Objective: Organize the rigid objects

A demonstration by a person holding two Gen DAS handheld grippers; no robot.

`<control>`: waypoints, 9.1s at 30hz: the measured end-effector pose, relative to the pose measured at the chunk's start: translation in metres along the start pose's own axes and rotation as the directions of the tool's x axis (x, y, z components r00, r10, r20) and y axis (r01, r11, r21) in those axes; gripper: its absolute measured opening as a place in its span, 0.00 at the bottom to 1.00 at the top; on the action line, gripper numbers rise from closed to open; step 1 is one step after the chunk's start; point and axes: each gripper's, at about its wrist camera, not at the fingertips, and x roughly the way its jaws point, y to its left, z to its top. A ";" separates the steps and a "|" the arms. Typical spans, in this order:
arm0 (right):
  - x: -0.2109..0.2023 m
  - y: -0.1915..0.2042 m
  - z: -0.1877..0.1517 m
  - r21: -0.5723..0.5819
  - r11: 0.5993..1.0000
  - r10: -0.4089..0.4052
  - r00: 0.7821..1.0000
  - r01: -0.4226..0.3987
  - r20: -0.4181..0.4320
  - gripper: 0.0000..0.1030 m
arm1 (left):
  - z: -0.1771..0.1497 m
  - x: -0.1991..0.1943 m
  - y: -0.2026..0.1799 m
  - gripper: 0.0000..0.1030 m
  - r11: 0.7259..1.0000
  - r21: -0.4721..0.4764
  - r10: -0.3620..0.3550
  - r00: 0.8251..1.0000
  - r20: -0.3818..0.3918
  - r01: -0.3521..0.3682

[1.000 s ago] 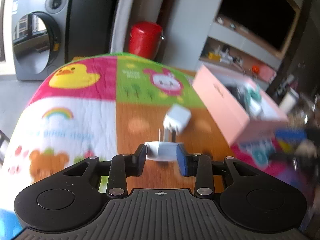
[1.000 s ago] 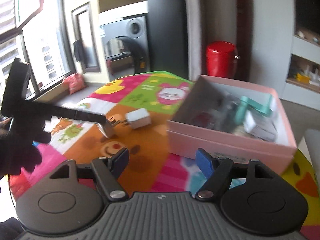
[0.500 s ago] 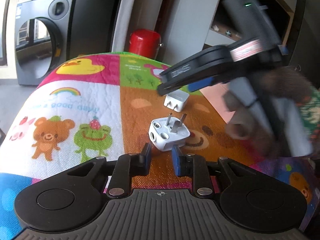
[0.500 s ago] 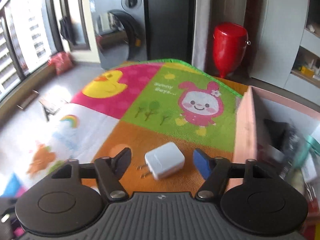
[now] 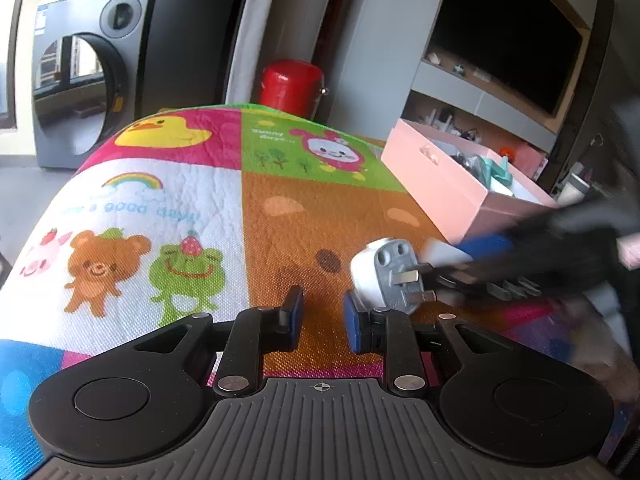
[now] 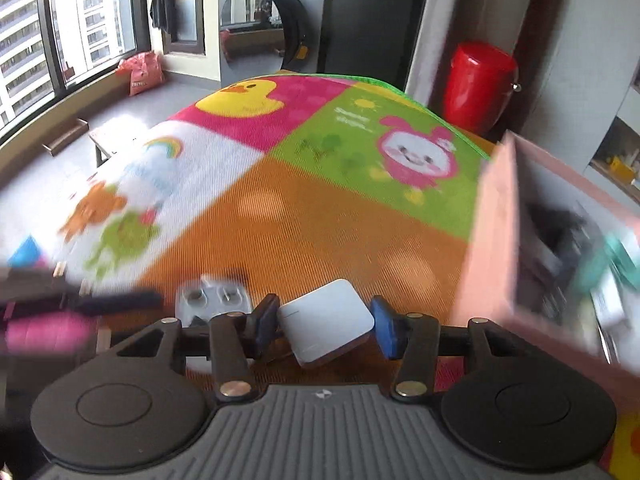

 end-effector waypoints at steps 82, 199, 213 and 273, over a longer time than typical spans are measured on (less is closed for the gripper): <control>-0.073 -0.055 -0.091 0.180 0.977 0.113 0.994 -0.111 0.002 0.33 | -0.001 0.003 -0.104 0.43 0.973 0.215 -0.021 0.965 -0.261 0.079; -0.036 -0.117 -0.117 0.435 0.867 -0.323 0.939 0.242 0.120 1.00 | 0.001 0.070 -0.136 0.75 0.970 0.165 0.183 0.983 -0.008 -0.180; -0.035 -0.116 -0.117 0.433 0.867 -0.325 0.938 0.246 0.118 1.00 | 0.001 0.070 -0.135 0.76 0.970 0.166 0.182 0.983 -0.009 -0.178; -0.035 -0.116 -0.117 0.433 0.867 -0.326 0.938 0.246 0.118 1.00 | 0.001 0.070 -0.135 0.76 0.970 0.167 0.183 0.983 -0.009 -0.179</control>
